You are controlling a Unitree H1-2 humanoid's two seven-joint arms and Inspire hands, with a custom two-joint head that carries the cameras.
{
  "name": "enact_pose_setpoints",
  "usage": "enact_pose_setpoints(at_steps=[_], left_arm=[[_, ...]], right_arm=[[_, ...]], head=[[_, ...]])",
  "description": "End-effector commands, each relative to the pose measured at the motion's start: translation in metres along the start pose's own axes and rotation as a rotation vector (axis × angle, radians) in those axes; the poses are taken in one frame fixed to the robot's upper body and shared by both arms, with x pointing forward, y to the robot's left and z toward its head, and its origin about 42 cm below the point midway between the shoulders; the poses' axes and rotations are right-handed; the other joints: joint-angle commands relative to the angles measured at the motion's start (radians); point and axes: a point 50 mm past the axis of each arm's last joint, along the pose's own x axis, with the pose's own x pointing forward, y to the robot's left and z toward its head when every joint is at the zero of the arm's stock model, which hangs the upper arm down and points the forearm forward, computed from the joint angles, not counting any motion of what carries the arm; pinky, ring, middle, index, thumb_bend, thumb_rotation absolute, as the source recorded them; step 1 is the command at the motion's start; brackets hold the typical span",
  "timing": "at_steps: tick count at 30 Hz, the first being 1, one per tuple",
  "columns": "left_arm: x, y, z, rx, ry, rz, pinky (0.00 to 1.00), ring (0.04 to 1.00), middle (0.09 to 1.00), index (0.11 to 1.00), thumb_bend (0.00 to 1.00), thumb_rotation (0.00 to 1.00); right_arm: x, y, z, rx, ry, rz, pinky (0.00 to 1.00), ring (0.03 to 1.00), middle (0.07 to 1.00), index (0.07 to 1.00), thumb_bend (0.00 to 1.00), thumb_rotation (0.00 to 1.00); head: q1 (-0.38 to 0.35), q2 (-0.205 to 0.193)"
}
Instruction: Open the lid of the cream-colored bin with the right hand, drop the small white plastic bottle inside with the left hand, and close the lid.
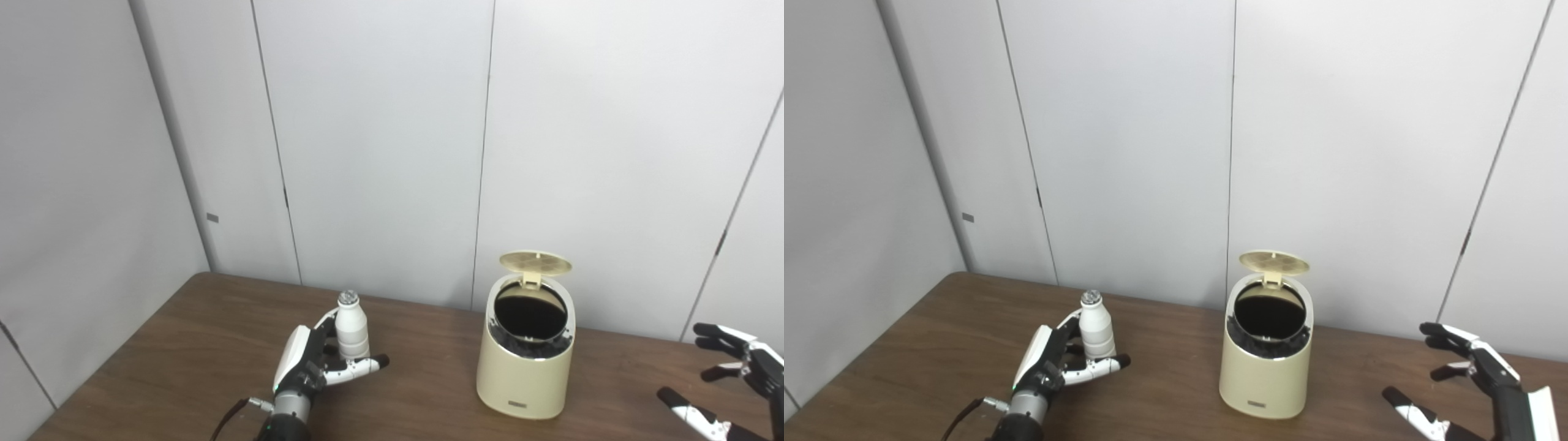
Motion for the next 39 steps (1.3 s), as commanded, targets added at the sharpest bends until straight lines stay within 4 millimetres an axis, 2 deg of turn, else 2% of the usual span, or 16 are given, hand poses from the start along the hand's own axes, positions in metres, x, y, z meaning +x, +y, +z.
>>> enact_pose_setpoints(at_steps=[1,5,7,10,13,14,15,17,19,23,32,35,37,39], left_arm=[[0.013,0.01,0.029,0.004,-0.08,0.079,0.67,0.808,0.85,0.881,1.0,0.25],[0.017,0.008,0.031,-0.001,-0.061,0.149,0.68,0.787,0.818,0.847,0.95,0.21],[0.019,0.007,0.031,0.0,-0.063,0.185,0.65,0.749,0.77,0.791,0.92,0.18],[0.022,0.007,0.032,-0.033,-0.07,0.269,0.58,0.672,0.693,0.703,0.89,0.1],[0.027,0.009,0.031,-0.066,-0.063,0.332,0.44,0.539,0.578,0.597,0.83,0.02],[0.03,0.01,0.029,-0.072,-0.055,0.338,0.41,0.504,0.547,0.544,0.68,0.03],[0.034,0.012,0.026,-0.074,-0.046,0.34,0.37,0.461,0.506,0.513,0.59,0.01],[0.038,0.014,0.022,-0.073,-0.036,0.343,0.34,0.429,0.494,0.486,0.54,0.0],[0.039,0.015,0.019,-0.073,-0.03,0.344,0.35,0.432,0.497,0.472,0.53,0.0],[0.037,0.014,0.015,-0.093,-0.022,0.338,0.37,0.468,0.49,0.466,0.51,0.0],[0.028,0.015,0.021,-0.107,-0.102,0.314,0.35,0.464,0.477,0.474,0.51,0.0],[0.018,0.017,0.034,-0.107,-0.204,0.314,0.35,0.459,0.471,0.48,0.51,0.0],[0.009,0.018,0.047,-0.11,-0.305,0.324,0.37,0.478,0.497,0.449,0.5,0.0],[-0.001,0.019,0.062,-0.115,-0.419,0.333,0.44,0.52,0.49,0.432,0.5,0.0]], right_arm=[[0.011,-0.001,0.014,0.01,-0.064,-0.021,0.44,0.68,0.722,0.664,0.48,0.0],[0.011,-0.001,0.015,0.011,-0.061,-0.022,0.44,0.68,0.722,0.662,0.47,0.0],[0.012,0.0,0.017,0.017,-0.057,-0.022,0.42,0.665,0.722,0.664,0.47,0.0],[0.012,0.0,0.018,0.032,-0.052,-0.019,0.43,0.677,0.728,0.67,0.46,0.0],[0.012,0.002,0.021,0.069,-0.035,-0.021,0.44,0.691,0.728,0.669,0.46,0.0],[0.012,0.003,0.021,0.086,-0.028,-0.022,0.45,0.703,0.733,0.674,0.45,0.0],[0.013,0.003,0.022,0.099,-0.031,-0.023,0.46,0.711,0.739,0.677,0.45,0.0],[0.013,0.004,0.023,0.107,-0.044,-0.027,0.46,0.708,0.74,0.677,0.45,0.0],[0.014,0.004,0.024,0.118,-0.056,-0.028,0.47,0.709,0.739,0.676,0.45,0.0],[0.015,0.002,0.027,0.116,-0.079,-0.023,0.42,0.666,0.728,0.663,0.43,0.0],[0.014,0.002,0.034,0.09,-0.081,-0.027,0.4,0.645,0.716,0.647,0.43,0.0],[0.013,0.002,0.035,0.078,-0.083,-0.027,0.4,0.652,0.719,0.648,0.43,0.0],[0.012,0.003,0.033,0.076,-0.07,-0.026,0.43,0.674,0.73,0.661,0.43,0.0],[0.01,0.004,0.031,0.084,-0.048,-0.022,0.5,0.724,0.755,0.694,0.42,0.0]], head=[[0.0,0.0],[-0.005,-0.002],[-0.005,-0.002],[-0.005,-0.001],[-0.008,-0.003],[-0.01,-0.003],[-0.011,-0.004],[-0.013,-0.006],[-0.014,-0.007],[-0.018,-0.005],[-0.036,0.005],[-0.04,0.008],[-0.045,0.009],[-0.052,0.008]])
